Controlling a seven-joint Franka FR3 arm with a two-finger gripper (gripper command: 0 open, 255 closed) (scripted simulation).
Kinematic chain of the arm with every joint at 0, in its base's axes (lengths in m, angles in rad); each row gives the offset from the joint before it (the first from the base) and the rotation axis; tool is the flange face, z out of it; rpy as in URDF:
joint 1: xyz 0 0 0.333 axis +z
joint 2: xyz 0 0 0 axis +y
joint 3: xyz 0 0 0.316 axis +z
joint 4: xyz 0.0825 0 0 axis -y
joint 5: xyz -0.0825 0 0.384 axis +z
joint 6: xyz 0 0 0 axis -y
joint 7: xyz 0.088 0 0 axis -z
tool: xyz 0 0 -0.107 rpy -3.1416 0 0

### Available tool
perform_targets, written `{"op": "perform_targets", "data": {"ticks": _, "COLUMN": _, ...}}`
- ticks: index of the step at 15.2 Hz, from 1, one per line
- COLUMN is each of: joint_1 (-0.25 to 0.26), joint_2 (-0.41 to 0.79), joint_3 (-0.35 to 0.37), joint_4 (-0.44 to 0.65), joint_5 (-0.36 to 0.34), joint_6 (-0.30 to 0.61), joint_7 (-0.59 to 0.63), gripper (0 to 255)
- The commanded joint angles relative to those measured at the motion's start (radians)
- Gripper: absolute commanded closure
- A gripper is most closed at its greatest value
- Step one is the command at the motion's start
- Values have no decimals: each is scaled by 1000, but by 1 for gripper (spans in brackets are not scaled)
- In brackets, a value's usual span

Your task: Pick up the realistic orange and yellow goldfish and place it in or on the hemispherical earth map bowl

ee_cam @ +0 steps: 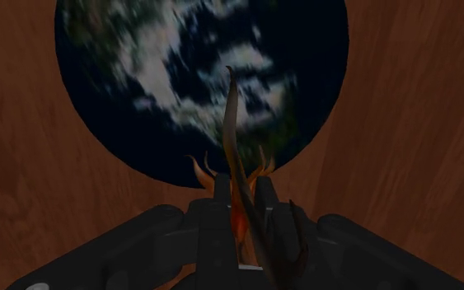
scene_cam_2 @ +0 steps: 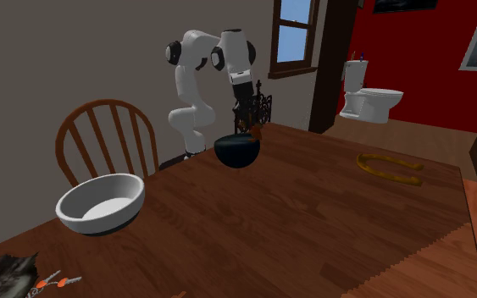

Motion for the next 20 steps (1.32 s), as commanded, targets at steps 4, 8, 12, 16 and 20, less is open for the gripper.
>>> {"op": "perform_targets", "data": {"ticks": 4, "joint_1": 0, "joint_2": 0, "joint_3": 0, "joint_4": -1, "joint_5": 0, "joint_6": 1, "joint_7": 0, "gripper": 0}}
{"op": "perform_targets", "data": {"ticks": 8, "joint_1": 0, "joint_2": 0, "joint_3": 0, "joint_4": -1, "joint_5": 0, "joint_6": 1, "joint_7": 0, "gripper": 0}}
{"op": "perform_targets", "data": {"ticks": 12, "joint_1": -5, "joint_2": -19, "joint_3": -20, "joint_4": 82, "joint_5": -11, "joint_6": -102, "joint_7": 3, "gripper": 0}}
{"op": "perform_targets", "data": {"ticks": 16, "joint_1": -6, "joint_2": -22, "joint_3": -25, "joint_4": 106, "joint_5": -14, "joint_6": -129, "joint_7": 4, "gripper": 0}}
{"op": "perform_targets", "data": {"ticks": 20, "joint_1": -6, "joint_2": -22, "joint_3": -25, "joint_4": 106, "joint_5": -14, "joint_6": -129, "joint_7": 4, "gripper": 0}}
